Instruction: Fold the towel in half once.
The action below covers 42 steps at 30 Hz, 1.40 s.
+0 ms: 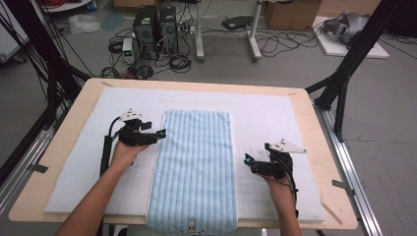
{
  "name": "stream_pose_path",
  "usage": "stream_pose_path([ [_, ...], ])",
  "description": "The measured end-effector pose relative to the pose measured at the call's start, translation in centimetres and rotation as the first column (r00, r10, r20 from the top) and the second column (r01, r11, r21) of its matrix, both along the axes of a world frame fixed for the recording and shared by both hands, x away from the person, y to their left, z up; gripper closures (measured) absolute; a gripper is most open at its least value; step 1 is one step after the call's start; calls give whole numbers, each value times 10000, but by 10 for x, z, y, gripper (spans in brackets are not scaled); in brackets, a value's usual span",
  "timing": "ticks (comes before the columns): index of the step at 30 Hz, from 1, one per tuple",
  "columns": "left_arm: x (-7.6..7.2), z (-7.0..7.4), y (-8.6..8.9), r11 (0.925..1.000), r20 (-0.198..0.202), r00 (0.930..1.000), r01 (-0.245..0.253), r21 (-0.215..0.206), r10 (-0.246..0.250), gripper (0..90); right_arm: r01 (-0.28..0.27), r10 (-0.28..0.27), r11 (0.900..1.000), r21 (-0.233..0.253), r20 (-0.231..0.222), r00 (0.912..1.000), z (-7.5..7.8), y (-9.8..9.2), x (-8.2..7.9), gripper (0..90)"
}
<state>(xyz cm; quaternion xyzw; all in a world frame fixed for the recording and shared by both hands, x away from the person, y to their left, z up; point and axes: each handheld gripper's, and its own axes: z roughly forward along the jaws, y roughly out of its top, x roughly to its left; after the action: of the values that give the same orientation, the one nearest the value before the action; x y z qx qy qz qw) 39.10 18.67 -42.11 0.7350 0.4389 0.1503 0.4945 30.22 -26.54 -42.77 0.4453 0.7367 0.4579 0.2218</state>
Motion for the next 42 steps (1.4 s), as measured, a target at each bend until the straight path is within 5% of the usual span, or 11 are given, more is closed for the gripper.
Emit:
stream_pose_path([
  [6,13,-3,-12,9978,31,9998,-185,642,183,318,97,-96,9997,204,-49,9999,0,-2,-1,115],
  [11,20,-13,-18,9888,-219,9993,-268,1470,303,357,131,-128,9994,335,-81,9999,-2,-4,-1,114],
  [17,24,-20,-22,9802,-255,9988,-371,1946,429,379,218,-209,9992,347,-235,9995,-3,-3,0,115],
  [23,24,-27,-31,9589,-323,9994,-13,2837,109,444,199,-191,9994,266,-310,9993,-5,-1,2,114],
  [29,22,-26,-34,9613,-389,9986,447,2719,-354,670,234,-225,9992,329,-298,9993,-4,1,2,114],
  [33,24,-28,-31,9812,-815,9964,366,1895,-214,832,559,-538,9968,573,-374,9979,-3,7,8,113],
  [39,25,-28,-30,9888,-997,9950,210,1474,-62,852,135,-107,9994,322,-848,9963,-5,31,34,115],
  [42,26,-29,-28,9909,-1075,9942,200,1332,-57,851,57,-51,10000,38,-1490,9888,-8,46,55,259],
])
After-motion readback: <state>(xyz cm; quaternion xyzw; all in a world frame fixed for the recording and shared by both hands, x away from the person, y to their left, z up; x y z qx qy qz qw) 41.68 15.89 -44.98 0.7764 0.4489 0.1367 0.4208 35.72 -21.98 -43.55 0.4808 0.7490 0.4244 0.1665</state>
